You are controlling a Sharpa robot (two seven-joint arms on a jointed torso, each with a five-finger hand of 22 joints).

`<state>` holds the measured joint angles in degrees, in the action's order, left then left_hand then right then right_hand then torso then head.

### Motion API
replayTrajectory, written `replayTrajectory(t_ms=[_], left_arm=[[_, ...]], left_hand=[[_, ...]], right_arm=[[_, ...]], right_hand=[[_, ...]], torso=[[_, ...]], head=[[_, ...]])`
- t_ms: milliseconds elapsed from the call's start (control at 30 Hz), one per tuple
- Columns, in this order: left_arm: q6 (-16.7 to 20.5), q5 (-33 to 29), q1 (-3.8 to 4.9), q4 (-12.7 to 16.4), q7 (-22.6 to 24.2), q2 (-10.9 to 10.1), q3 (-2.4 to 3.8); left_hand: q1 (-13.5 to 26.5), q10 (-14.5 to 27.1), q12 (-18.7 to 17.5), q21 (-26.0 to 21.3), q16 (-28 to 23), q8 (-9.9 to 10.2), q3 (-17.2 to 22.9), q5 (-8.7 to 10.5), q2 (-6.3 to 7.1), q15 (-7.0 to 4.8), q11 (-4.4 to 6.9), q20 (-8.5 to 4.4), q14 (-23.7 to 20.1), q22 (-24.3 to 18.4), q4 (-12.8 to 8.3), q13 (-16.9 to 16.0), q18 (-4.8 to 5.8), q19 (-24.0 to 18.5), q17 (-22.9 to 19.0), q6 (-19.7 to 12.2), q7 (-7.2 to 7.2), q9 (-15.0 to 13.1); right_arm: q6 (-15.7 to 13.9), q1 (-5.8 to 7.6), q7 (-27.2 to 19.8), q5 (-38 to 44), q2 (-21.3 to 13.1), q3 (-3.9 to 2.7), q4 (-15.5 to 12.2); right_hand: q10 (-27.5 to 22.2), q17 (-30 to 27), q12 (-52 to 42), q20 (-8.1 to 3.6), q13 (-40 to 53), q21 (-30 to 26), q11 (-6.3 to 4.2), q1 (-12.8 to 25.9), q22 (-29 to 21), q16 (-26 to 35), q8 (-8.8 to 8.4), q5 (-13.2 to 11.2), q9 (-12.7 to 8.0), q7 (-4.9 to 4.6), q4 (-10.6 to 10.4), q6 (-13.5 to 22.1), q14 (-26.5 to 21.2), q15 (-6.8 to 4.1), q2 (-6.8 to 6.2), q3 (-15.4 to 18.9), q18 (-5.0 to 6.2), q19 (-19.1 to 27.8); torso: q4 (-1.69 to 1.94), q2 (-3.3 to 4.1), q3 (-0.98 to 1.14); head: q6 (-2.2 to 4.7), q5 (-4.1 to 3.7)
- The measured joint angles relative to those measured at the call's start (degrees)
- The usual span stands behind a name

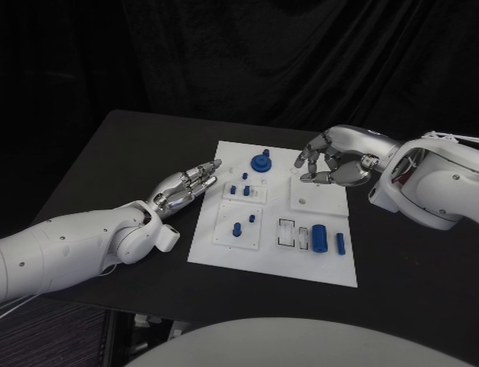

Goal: Assemble the parts on the task board

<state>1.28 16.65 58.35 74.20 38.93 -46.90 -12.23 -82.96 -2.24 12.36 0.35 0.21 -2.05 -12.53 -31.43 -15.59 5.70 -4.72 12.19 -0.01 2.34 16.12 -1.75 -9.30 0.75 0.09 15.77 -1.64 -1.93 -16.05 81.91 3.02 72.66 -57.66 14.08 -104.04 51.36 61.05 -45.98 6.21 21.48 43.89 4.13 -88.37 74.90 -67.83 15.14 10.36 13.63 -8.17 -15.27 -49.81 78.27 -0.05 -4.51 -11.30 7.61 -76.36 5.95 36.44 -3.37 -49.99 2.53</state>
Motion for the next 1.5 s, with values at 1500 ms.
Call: replayTrajectory(t_ms=[1500], left_arm=[[4.38,0.00,0.48,5.43,0.00,-4.06,0.03]], left_hand=[[-1.36,-1.73,4.00,0.43,0.00,-0.61,0.32,-3.32,1.36,-2.51,0.74,-5.51,-0.07,-0.45,0.32,-0.38,1.35,0.00,-0.02,4.93,1.03,-0.42]], right_arm=[[14.28,-10.37,23.37,-14.25,-4.33,0.15,1.89]], right_hand=[[32.67,13.89,-43.88,-4.47,53.45,38.92,-4.85,38.06,0.03,-18.71,17.23,5.31,10.93,4.41,-1.49,1.65,5.69,-4.36,8.70,13.99,-5.41,-7.59]], torso=[[-0.47,-0.12,-0.16]], head=[[0.00,-3.53]])
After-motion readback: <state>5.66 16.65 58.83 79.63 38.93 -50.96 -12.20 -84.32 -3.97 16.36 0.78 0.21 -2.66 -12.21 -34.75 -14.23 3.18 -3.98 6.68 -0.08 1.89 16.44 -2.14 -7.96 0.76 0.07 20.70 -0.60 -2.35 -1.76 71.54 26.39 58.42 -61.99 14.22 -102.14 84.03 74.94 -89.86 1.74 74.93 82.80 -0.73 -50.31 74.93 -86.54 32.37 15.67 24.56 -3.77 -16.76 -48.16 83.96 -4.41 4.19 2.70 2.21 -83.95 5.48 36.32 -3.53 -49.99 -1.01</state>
